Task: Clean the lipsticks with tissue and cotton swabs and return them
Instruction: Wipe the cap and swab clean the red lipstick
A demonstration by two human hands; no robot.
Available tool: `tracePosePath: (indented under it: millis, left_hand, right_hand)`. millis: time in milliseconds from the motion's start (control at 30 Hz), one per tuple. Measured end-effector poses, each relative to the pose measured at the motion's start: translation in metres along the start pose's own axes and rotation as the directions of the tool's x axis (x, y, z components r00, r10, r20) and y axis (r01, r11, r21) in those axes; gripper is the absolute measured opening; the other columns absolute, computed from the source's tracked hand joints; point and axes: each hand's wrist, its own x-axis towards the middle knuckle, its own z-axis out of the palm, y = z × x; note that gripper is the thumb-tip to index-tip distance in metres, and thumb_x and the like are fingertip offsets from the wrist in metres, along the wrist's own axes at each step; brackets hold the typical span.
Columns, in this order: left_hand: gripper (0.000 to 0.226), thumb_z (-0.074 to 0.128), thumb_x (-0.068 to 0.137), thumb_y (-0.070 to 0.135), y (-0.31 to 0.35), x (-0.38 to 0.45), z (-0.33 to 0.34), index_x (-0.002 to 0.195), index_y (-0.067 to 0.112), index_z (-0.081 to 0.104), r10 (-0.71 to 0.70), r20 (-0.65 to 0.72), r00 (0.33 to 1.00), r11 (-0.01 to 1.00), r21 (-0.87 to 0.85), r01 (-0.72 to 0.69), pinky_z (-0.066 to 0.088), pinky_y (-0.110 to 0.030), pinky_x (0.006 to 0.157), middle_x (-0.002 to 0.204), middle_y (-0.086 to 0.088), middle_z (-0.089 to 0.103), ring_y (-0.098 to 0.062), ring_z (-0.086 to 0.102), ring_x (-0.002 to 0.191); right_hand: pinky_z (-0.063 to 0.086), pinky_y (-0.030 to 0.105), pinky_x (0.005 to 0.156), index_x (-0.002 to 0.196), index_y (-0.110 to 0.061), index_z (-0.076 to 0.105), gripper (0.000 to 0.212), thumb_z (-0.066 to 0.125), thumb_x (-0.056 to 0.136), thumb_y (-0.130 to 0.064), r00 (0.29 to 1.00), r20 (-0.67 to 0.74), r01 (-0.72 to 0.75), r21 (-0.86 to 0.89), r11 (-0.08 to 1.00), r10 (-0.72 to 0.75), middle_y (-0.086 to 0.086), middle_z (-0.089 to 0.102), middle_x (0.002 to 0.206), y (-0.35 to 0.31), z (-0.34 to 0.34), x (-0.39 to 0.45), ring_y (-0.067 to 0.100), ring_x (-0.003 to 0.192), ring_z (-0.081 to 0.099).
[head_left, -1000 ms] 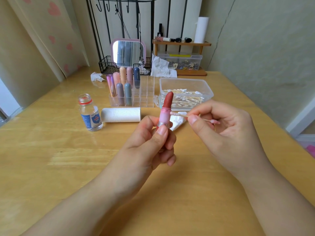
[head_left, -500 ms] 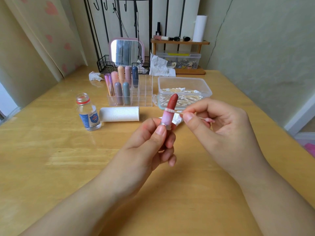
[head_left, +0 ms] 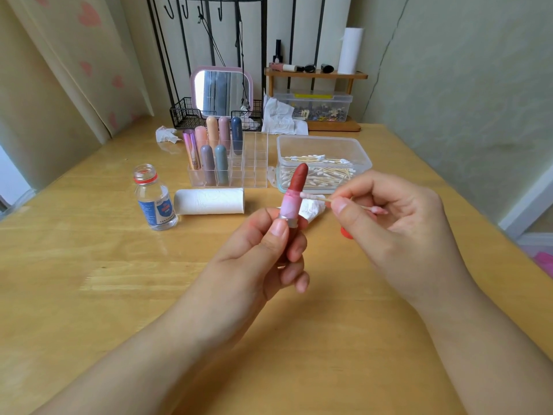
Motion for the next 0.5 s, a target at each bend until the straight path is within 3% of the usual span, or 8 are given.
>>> tracePosePath:
  millis: [100,167,300,400,500]
  left_hand:
    - [0.022,0.042,0.088,0.023,0.0000,-0.0005,0.0011,0.096,0.004,0.049,-0.008,0.005,1.000,1.000,-0.011,0.008,0.045,-0.027,0.060,0.068,0.001,0.047,-0.012,0.040,0.055]
    - [0.022,0.043,0.088,0.024,0.0002,-0.0007,0.0014,0.096,0.004,0.050,-0.010,0.005,1.000,1.000,-0.013,0.010,0.045,-0.027,0.060,0.068,0.000,0.047,-0.013,0.040,0.055]
    - [0.023,0.044,0.089,0.024,0.0012,-0.0005,0.0002,0.096,0.004,0.052,-0.005,-0.011,1.000,1.000,-0.019,0.005,0.046,-0.027,0.060,0.069,0.000,0.047,-0.013,0.040,0.055]
    - [0.023,0.044,0.089,0.024,0.0017,-0.0010,0.0004,0.097,0.004,0.050,-0.007,-0.005,1.000,1.000,-0.018,0.007,0.046,-0.027,0.061,0.069,0.000,0.047,-0.013,0.040,0.056]
    - [0.024,0.045,0.088,0.024,0.0010,-0.0012,0.0003,0.097,0.003,0.052,-0.017,0.003,1.000,1.000,-0.019,0.017,0.046,-0.028,0.061,0.070,-0.001,0.048,-0.013,0.040,0.056]
  right_hand:
    - [0.033,0.017,0.052,0.071,-0.018,0.063,0.012,0.062,0.082,-0.014,0.999,0.027,0.030,-0.010,0.999,-0.030,0.018,0.046,0.055,-0.0012,0.0041,-0.0006,0.023,0.053,0.038]
    - [0.034,0.018,0.054,0.071,-0.019,0.063,0.010,0.063,0.082,-0.018,0.999,0.031,0.029,-0.013,0.999,-0.029,0.020,0.046,0.056,-0.0006,0.0038,-0.0007,0.024,0.053,0.039]
    - [0.036,0.032,0.053,0.075,-0.017,0.063,0.013,0.059,0.077,-0.029,1.000,0.013,-0.008,0.008,1.000,0.008,0.025,0.043,0.057,0.0018,-0.0008,0.0001,0.034,0.055,0.040]
    - [0.035,0.020,0.055,0.073,-0.020,0.064,0.009,0.062,0.081,-0.022,0.999,0.030,0.025,-0.002,1.000,-0.025,0.019,0.046,0.058,0.0006,0.0016,-0.0006,0.024,0.055,0.041]
    - [0.036,0.018,0.059,0.073,-0.020,0.064,0.010,0.063,0.083,-0.016,0.999,0.035,0.032,-0.012,0.999,-0.031,0.018,0.049,0.059,0.0004,0.0026,-0.0011,0.021,0.057,0.042]
